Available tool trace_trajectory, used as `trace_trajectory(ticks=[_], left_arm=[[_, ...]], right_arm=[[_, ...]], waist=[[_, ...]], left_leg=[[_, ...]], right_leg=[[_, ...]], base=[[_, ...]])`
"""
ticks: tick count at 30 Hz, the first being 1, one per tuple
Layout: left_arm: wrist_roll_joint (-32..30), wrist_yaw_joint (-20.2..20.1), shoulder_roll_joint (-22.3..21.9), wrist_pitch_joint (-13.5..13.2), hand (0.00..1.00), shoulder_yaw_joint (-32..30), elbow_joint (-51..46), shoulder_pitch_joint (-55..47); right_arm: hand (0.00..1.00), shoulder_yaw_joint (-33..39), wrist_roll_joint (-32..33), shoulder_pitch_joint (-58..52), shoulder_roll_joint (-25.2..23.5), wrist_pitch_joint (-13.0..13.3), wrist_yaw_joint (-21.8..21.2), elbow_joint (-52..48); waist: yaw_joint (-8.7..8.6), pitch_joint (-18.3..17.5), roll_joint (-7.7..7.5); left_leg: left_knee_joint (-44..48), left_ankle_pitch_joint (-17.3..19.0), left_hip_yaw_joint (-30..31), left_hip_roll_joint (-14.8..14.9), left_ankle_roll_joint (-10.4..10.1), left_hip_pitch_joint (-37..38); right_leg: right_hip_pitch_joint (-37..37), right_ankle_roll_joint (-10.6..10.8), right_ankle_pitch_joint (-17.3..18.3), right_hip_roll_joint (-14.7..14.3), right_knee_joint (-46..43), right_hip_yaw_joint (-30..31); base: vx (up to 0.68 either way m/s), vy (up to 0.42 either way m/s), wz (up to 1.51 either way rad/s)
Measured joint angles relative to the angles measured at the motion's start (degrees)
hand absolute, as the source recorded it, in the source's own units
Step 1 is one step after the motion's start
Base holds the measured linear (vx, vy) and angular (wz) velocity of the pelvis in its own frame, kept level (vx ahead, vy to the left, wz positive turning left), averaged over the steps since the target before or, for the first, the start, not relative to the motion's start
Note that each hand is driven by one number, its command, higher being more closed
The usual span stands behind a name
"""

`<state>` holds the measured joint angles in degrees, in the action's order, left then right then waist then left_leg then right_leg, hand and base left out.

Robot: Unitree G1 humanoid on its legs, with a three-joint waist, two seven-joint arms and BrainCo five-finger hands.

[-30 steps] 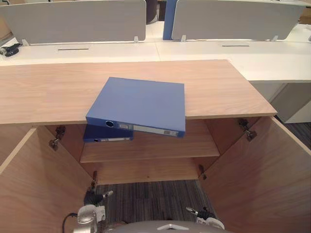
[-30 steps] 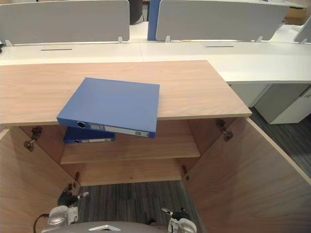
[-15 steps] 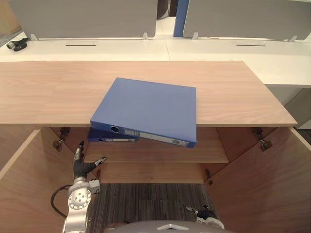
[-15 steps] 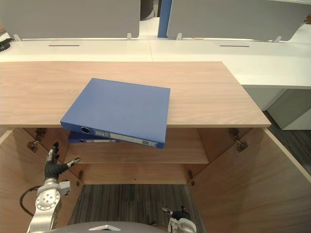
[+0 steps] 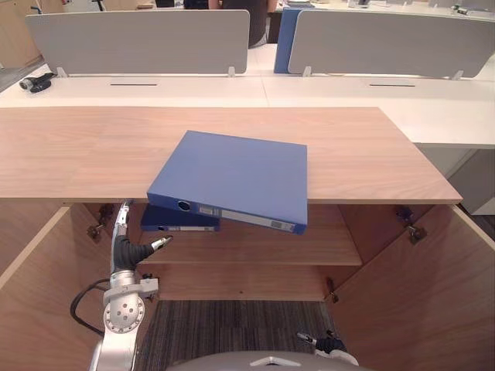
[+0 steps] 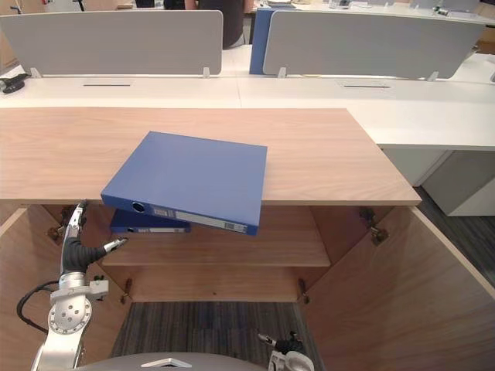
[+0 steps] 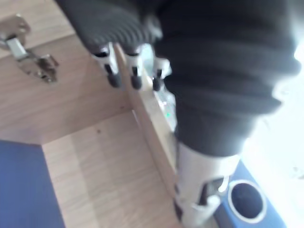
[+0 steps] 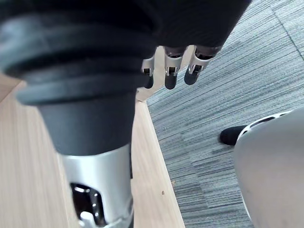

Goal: Walk over to the cabinet, pick up the folder, carry it to the office cabinet, place the folder inside the office cabinet, then close the office cabinet door

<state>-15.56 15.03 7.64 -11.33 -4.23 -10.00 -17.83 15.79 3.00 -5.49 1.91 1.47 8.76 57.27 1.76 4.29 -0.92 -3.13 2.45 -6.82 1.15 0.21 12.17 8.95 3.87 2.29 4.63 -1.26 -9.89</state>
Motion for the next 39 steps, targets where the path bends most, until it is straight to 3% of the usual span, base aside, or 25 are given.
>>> trace_trajectory(ticks=[8, 22, 27, 39], left_arm=[[-2.97, 1.94, 1.15, -0.61, 0.00, 0.00, -5.35, -0.12], [-9.97, 2.01, 8.49, -2.52, 0.00, 2.39, -11.96, 0.31], [-12.03, 1.54, 12.01, -2.97, 0.00, 5.83, -11.96, 1.47], [-13.03, -0.51, 14.61, -3.94, 0.00, 13.45, -11.96, 3.31]], right_arm=[[0.00, -2.14, -0.10, 0.24, 1.01, 0.00, 0.03, 0.27], [0.00, -4.38, -0.92, 0.72, 3.86, -0.05, -0.05, 2.40], [0.00, -4.84, -1.07, 0.30, 4.47, -0.09, -0.07, 4.02], [0.00, -5.09, -1.14, -0.39, 5.55, -0.34, -0.06, 4.47]], waist=[[-0.28, 0.03, 0.07], [-1.72, -0.42, 0.86], [-2.26, -0.42, 0.96], [-3.39, -0.70, 1.52]], left_leg=[[-0.05, 0.02, -0.12, -0.08, 0.02, 0.82], [-0.07, 0.00, -0.82, -0.11, 0.05, 1.09], [-0.18, 0.02, -1.29, -0.10, 0.05, 1.70], [-0.28, 0.07, -2.70, -0.08, -0.03, 1.42]], right_leg=[[1.08, -0.34, -0.48, 0.00, 0.80, 0.12], [1.69, -0.36, -1.62, -0.18, 2.52, 0.80], [2.05, -0.44, -1.81, -0.24, 2.70, 1.38], [1.20, -0.28, -2.39, -0.40, 3.44, 2.96]], base=[[-0.02, -0.003, 0.00], [-0.02, -0.006, -0.02], [-0.03, -0.010, -0.05], [-0.03, -0.010, -0.06]])
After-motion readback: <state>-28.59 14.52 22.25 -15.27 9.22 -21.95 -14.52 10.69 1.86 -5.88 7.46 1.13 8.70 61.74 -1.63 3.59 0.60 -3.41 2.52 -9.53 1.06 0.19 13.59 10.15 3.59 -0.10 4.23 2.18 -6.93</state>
